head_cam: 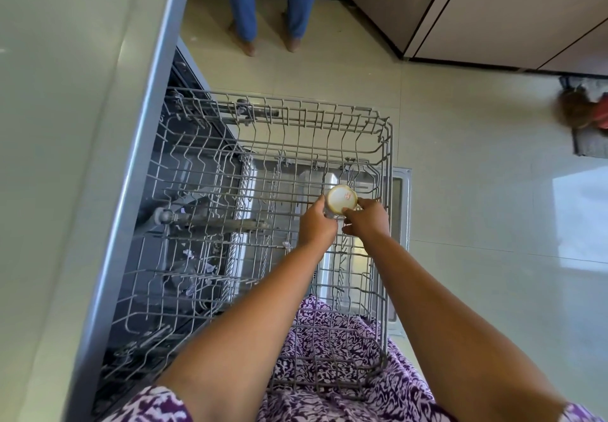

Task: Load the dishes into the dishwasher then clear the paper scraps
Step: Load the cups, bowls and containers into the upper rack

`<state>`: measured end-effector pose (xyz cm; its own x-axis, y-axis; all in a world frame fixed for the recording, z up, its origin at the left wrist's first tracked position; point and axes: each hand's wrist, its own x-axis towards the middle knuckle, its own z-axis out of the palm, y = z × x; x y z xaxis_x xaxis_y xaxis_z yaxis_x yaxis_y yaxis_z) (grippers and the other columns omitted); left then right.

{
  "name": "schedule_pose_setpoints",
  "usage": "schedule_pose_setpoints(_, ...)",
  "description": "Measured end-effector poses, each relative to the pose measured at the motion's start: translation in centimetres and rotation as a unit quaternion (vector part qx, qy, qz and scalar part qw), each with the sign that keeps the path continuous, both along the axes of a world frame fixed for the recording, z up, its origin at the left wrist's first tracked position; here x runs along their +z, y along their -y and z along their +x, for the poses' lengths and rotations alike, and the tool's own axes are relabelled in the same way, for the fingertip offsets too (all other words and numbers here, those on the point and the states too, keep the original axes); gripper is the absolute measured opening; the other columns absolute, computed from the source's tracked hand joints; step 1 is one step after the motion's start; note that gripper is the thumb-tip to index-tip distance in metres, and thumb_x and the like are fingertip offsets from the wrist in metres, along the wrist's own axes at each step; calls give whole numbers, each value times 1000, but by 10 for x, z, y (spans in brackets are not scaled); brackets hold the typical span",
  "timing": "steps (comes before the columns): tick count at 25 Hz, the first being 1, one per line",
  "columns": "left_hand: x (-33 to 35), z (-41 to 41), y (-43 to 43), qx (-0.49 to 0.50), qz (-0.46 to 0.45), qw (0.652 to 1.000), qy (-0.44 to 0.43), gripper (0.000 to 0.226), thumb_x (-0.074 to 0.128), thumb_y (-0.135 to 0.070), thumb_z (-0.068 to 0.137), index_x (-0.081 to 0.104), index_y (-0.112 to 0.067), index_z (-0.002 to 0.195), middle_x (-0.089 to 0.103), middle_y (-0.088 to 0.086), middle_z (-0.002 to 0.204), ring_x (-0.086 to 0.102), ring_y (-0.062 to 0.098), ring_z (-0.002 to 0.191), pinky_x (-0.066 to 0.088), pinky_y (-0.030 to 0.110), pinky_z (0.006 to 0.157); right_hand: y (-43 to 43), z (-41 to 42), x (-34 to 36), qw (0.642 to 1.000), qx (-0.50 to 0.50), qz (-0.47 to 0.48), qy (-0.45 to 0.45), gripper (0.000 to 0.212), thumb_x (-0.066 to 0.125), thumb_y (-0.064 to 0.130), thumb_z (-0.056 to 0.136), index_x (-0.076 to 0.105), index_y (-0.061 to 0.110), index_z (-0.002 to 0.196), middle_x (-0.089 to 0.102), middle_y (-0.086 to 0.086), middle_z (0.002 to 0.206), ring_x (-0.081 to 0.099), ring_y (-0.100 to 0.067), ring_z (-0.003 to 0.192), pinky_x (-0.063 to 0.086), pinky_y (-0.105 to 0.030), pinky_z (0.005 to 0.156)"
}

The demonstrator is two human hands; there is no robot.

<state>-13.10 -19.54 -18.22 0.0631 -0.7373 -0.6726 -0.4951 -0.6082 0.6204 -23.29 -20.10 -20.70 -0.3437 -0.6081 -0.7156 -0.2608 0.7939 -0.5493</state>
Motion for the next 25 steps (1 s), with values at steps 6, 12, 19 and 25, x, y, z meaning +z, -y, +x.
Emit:
schedule_pose_setpoints(6,-6,0,-10,-12,17,1000,8,50,49,-2,87,48,-15,135,59,11,125,59,29,102,40,26,67,-13,-1,0,998,37,22,-46,19,57,7,88,65,-4,100,69,-20,85,65,-25,56,58,-33,59)
schedule_pose_setpoints(12,-7,-1,-23,-23,41,999,7,58,53,-10,90,35,-21,145,53,7,134,58,27,106,42,27,70,-25,1,-4,997,53,29,-41,14,61,10,84,65,-1,92,69,-20,87,69,-33,74,57,-47,72)
schedule_pose_setpoints(19,-6,-2,-26,-6,35,999,2,53,52,-10,92,39,-19,142,53,10,134,56,27,110,39,26,73,-28,1,1,996,70,28,-39,16,59,10,83,64,-1,93,68,-20,87,68,-33,77,57,-46,72)
schedule_pose_setpoints(25,4,2,-28,16,29,999,-9,48,56,-15,92,44,-11,138,49,10,139,51,28,120,41,28,85,-29,9,21,990,120,22,-77,24,56,12,86,61,-1,105,64,-14,89,58,-25,71,39,-25,49)
